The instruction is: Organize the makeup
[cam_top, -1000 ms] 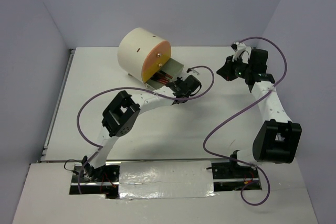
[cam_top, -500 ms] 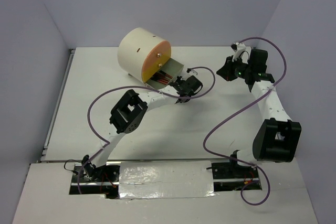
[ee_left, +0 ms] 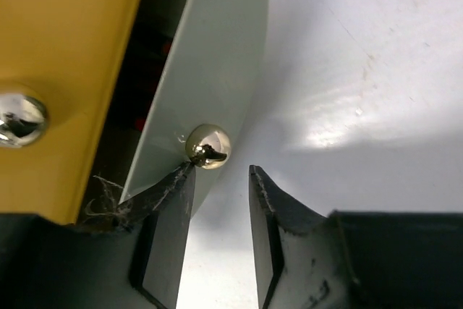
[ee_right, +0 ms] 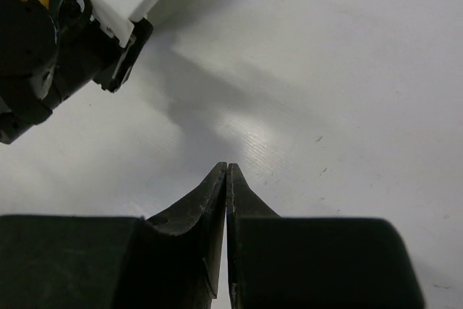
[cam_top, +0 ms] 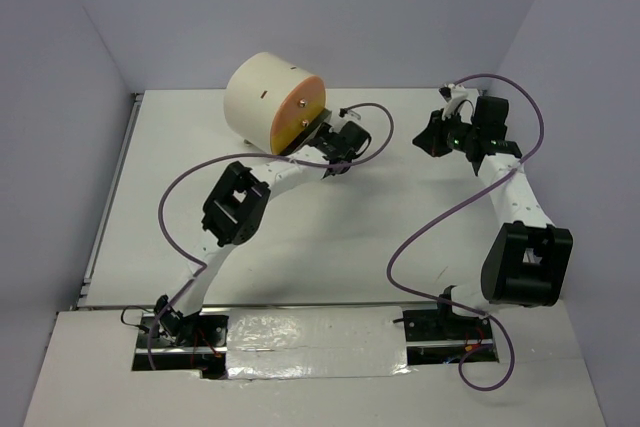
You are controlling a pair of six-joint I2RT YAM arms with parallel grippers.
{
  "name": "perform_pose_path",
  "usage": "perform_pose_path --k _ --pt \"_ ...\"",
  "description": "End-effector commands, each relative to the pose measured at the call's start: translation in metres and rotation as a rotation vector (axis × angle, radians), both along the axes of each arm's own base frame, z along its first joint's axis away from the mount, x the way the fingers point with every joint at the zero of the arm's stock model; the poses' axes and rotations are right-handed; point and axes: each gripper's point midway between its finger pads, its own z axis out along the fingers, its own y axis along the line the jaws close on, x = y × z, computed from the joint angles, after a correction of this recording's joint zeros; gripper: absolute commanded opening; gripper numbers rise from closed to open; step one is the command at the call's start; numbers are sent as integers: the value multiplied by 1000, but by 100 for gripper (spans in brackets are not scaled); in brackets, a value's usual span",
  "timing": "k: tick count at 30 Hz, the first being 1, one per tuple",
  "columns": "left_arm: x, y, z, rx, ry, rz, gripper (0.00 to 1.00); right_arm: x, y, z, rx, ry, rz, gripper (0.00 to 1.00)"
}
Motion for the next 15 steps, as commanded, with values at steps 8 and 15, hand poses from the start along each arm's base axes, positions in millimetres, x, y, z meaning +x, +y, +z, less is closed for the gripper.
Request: perform_pose_path --k 8,15 --pt "29 30 26 -27 -58 69 55 9 -13 8 -19 -47 -19 10" --pt "32 28 35 -57 -66 61 54 8 -15 9 -23 -47 -21 10"
